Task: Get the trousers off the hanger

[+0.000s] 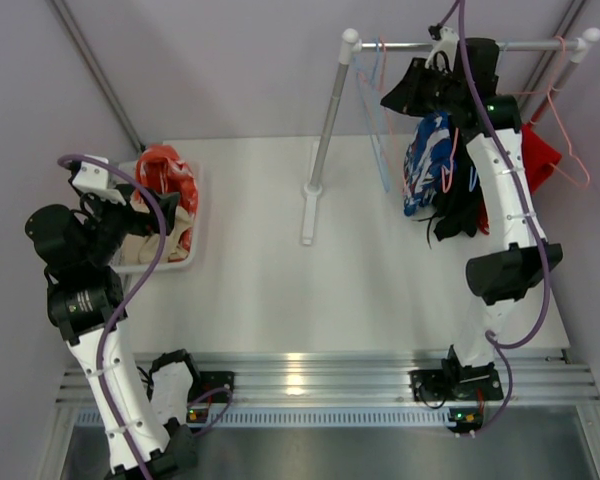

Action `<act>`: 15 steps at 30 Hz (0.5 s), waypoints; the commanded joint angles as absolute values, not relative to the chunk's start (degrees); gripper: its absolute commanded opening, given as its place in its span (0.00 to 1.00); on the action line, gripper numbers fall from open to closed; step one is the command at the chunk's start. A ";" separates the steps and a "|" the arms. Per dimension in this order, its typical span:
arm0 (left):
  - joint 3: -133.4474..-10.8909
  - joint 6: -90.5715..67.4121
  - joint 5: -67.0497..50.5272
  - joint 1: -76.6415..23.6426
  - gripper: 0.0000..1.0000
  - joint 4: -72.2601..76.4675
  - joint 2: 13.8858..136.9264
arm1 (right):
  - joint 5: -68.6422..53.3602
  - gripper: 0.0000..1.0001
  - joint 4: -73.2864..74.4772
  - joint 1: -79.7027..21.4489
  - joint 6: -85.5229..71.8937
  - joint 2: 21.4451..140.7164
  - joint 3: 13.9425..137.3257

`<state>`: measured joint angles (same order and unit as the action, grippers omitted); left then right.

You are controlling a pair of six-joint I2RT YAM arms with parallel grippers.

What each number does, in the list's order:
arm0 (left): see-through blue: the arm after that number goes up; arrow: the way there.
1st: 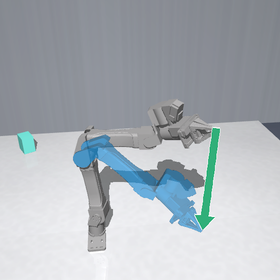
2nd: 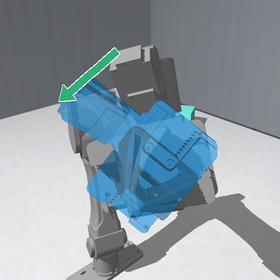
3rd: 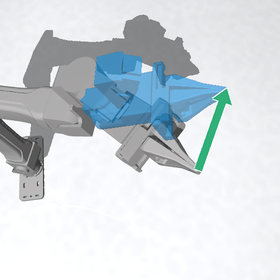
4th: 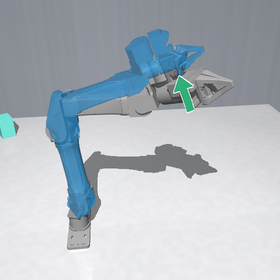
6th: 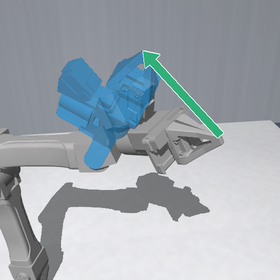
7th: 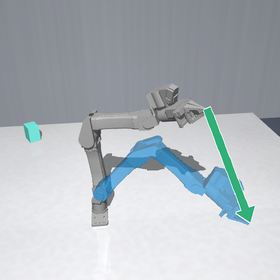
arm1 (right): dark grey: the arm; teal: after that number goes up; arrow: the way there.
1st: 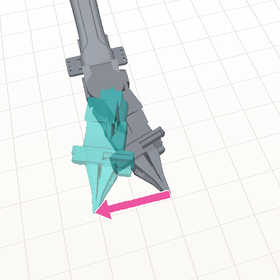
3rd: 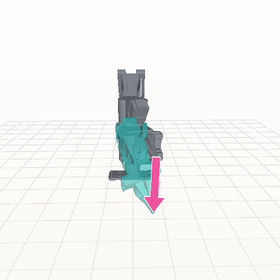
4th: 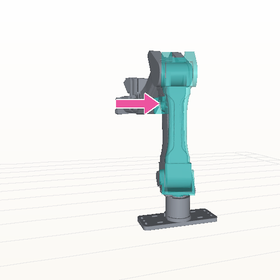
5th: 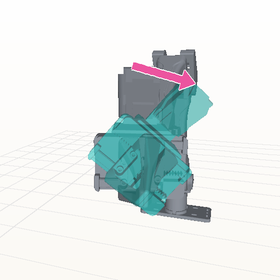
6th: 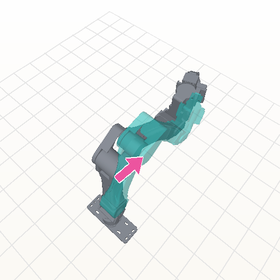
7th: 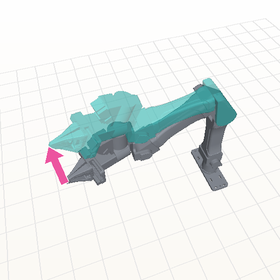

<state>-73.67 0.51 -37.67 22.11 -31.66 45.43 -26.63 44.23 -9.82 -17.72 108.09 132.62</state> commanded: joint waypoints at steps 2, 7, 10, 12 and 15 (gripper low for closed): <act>-74.09 -1.58 -38.67 22.32 0.99 -30.06 45.97 | -26.54 0.27 41.83 -10.81 -16.00 105.48 130.27; -74.97 -1.84 -38.67 22.24 0.99 -30.15 45.88 | -26.54 0.37 42.54 -10.11 -14.68 99.51 124.82; -75.23 -2.11 -38.85 22.32 0.99 -30.15 45.62 | -26.80 0.46 42.80 -7.40 -14.76 95.90 122.35; -75.32 -2.28 -39.20 22.24 0.99 -29.97 45.53 | -28.29 0.51 42.89 -4.33 -14.76 92.38 120.24; -75.06 -2.90 -39.55 22.32 0.99 -29.36 45.35 | -30.40 0.60 43.15 -0.54 -13.98 87.99 118.39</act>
